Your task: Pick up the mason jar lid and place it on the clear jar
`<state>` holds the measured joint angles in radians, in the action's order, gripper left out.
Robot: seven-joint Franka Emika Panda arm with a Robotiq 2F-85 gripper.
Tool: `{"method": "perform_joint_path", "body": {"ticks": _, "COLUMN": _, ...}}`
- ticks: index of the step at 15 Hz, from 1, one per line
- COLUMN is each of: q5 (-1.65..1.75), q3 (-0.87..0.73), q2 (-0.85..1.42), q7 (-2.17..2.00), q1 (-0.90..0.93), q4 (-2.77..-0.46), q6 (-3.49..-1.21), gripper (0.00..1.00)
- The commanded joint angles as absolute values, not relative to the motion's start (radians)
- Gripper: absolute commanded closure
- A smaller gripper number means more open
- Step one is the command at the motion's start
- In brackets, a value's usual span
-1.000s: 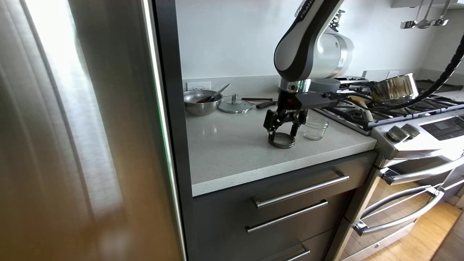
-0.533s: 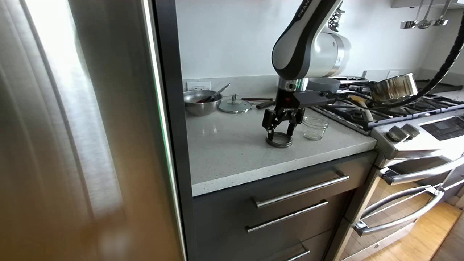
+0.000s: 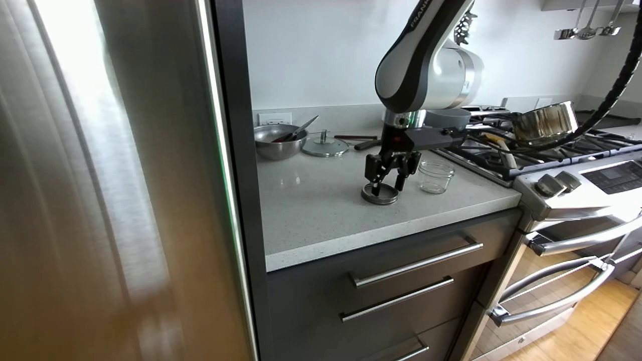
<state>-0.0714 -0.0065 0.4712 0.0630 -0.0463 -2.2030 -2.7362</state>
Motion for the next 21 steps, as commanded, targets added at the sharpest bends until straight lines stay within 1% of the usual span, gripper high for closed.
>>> {"method": "perform_joint_path", "body": {"ticks": 1, "q5": -0.061, "q3": 0.0, "q2": 0.464, "q7": 0.07, "q1": -0.056, "q4": -2.206, "q6": -2.722, "gripper": 0.0}}
{"method": "perform_joint_path", "body": {"ticks": 21, "q5": -0.053, "q3": 0.018, "q2": 0.47, "q7": 0.083, "q1": -0.043, "q4": -2.19, "q6": -2.707, "gripper": 0.0}}
